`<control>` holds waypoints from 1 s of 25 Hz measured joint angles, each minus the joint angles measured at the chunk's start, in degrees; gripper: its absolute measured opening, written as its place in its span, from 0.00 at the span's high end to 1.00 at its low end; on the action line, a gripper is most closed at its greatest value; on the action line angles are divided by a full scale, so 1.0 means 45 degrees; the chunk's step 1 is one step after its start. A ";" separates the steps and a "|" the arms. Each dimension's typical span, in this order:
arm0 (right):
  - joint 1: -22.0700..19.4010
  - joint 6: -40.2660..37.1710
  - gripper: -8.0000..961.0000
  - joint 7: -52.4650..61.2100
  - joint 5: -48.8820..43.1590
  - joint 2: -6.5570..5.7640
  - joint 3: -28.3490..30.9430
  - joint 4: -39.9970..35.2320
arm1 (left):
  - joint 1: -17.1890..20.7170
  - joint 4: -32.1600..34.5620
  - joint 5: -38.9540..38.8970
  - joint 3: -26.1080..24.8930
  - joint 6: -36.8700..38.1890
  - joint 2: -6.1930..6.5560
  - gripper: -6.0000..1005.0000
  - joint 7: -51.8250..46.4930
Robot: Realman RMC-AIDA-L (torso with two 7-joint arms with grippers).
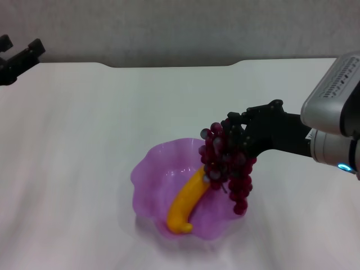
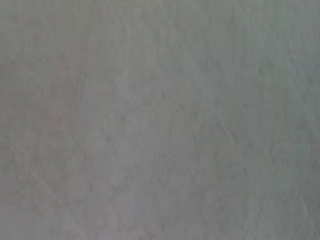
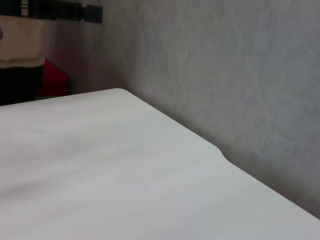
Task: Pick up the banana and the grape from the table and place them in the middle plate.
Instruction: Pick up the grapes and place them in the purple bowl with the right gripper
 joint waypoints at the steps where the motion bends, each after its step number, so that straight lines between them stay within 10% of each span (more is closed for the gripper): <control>1: 0.0077 -0.0001 0.84 0.0000 0.0000 0.0000 0.0009 -0.0141 | 0.0000 0.0000 0.0001 0.0002 0.0001 0.0000 0.13 0.0000; 25: 0.1113 -0.0061 0.84 -0.0040 0.0110 0.0012 -0.0162 -0.1339 | 0.0000 -0.0003 0.0021 0.0002 0.0001 0.0005 0.13 0.0000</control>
